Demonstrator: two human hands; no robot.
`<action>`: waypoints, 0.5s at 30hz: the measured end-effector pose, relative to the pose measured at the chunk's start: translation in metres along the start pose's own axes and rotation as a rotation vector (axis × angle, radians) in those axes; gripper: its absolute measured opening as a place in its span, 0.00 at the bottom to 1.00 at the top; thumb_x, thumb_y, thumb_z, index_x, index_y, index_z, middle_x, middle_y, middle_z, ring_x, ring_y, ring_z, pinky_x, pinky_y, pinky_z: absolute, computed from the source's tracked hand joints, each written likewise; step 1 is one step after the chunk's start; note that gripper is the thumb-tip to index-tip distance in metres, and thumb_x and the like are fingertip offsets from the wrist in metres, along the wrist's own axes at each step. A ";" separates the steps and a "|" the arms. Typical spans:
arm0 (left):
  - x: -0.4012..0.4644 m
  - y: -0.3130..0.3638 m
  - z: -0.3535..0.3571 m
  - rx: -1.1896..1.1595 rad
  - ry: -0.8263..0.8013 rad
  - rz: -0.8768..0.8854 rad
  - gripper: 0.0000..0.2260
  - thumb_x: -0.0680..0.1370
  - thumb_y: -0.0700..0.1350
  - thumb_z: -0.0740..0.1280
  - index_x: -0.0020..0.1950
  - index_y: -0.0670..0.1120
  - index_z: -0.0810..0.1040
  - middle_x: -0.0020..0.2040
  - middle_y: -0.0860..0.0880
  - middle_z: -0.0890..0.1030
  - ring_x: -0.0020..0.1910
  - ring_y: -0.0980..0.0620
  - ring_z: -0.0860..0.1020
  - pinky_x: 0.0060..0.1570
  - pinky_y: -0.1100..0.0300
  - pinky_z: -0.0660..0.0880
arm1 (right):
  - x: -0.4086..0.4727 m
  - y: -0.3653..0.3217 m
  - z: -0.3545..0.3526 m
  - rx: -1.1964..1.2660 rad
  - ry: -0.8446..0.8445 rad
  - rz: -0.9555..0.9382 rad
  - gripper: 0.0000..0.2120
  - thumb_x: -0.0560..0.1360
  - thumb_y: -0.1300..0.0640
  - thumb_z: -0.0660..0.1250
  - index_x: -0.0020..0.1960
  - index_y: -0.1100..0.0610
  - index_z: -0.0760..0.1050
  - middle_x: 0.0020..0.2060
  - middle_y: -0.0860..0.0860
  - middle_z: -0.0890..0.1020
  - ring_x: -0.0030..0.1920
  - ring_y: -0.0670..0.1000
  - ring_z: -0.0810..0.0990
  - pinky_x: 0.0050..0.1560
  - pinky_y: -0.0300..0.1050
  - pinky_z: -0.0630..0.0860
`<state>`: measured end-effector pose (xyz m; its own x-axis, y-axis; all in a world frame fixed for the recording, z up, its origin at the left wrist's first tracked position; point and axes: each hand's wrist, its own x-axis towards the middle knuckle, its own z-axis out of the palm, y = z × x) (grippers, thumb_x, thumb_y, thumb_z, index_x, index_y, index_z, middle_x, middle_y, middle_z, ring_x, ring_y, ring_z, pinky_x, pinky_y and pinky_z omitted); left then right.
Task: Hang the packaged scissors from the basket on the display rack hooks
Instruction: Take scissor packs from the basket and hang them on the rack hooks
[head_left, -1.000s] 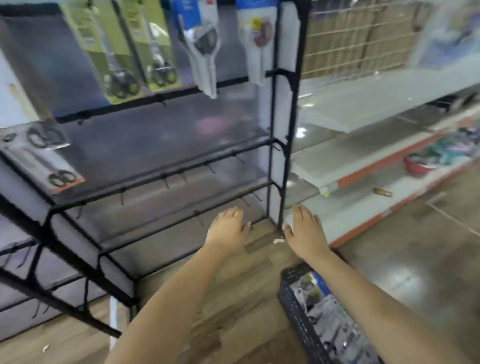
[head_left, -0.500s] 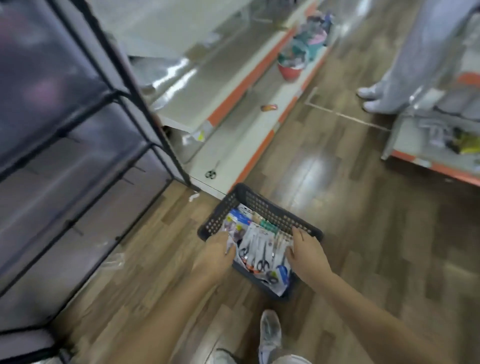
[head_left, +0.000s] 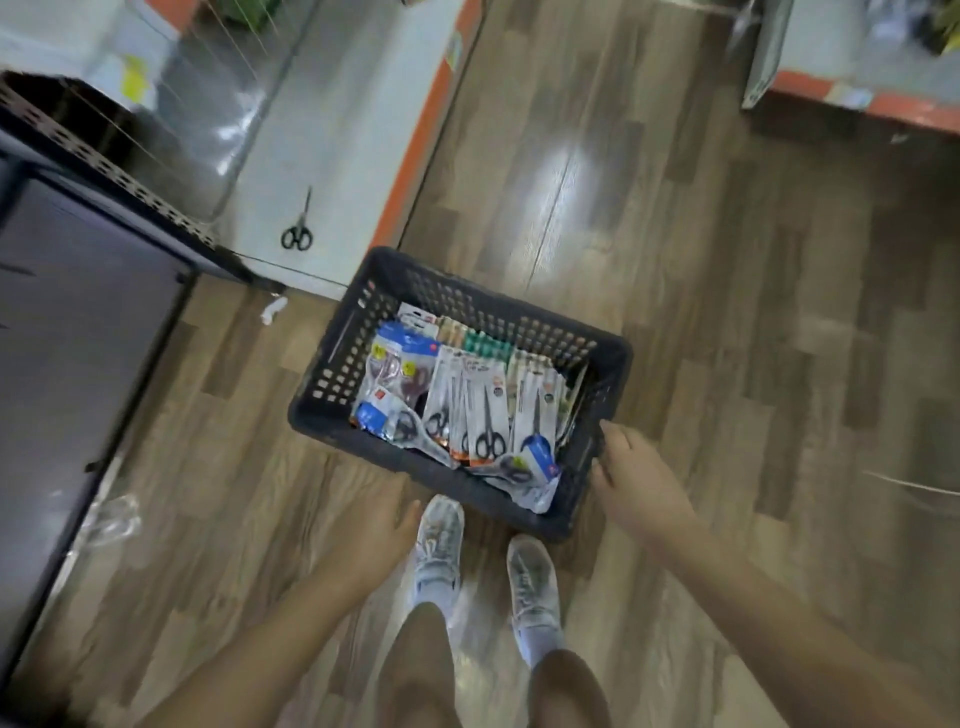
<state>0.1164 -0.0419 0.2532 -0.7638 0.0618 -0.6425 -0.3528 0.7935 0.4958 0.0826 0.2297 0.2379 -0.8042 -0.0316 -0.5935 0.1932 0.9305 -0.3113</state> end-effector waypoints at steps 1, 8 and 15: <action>0.018 -0.010 0.005 0.004 -0.009 -0.020 0.18 0.75 0.50 0.55 0.60 0.44 0.73 0.54 0.44 0.78 0.53 0.43 0.77 0.51 0.52 0.74 | 0.017 -0.001 0.009 0.042 0.005 0.022 0.24 0.81 0.55 0.56 0.74 0.59 0.57 0.70 0.54 0.66 0.68 0.53 0.67 0.64 0.44 0.66; 0.144 -0.074 0.069 0.077 0.023 -0.091 0.13 0.80 0.45 0.60 0.62 0.41 0.73 0.59 0.45 0.77 0.57 0.47 0.76 0.55 0.54 0.72 | 0.120 0.017 0.114 0.289 -0.024 0.179 0.23 0.80 0.56 0.57 0.74 0.59 0.59 0.67 0.57 0.69 0.58 0.55 0.74 0.53 0.47 0.71; 0.267 -0.098 0.147 0.017 -0.025 -0.118 0.13 0.79 0.48 0.63 0.54 0.38 0.72 0.49 0.44 0.74 0.50 0.44 0.74 0.46 0.55 0.69 | 0.229 0.038 0.203 0.450 0.034 0.288 0.26 0.80 0.55 0.59 0.75 0.61 0.57 0.68 0.58 0.68 0.62 0.56 0.72 0.52 0.42 0.67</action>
<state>0.0265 -0.0143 -0.0534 -0.7038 -0.0180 -0.7102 -0.4303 0.8062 0.4060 0.0194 0.1837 -0.0606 -0.6994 0.2209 -0.6798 0.6247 0.6511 -0.4311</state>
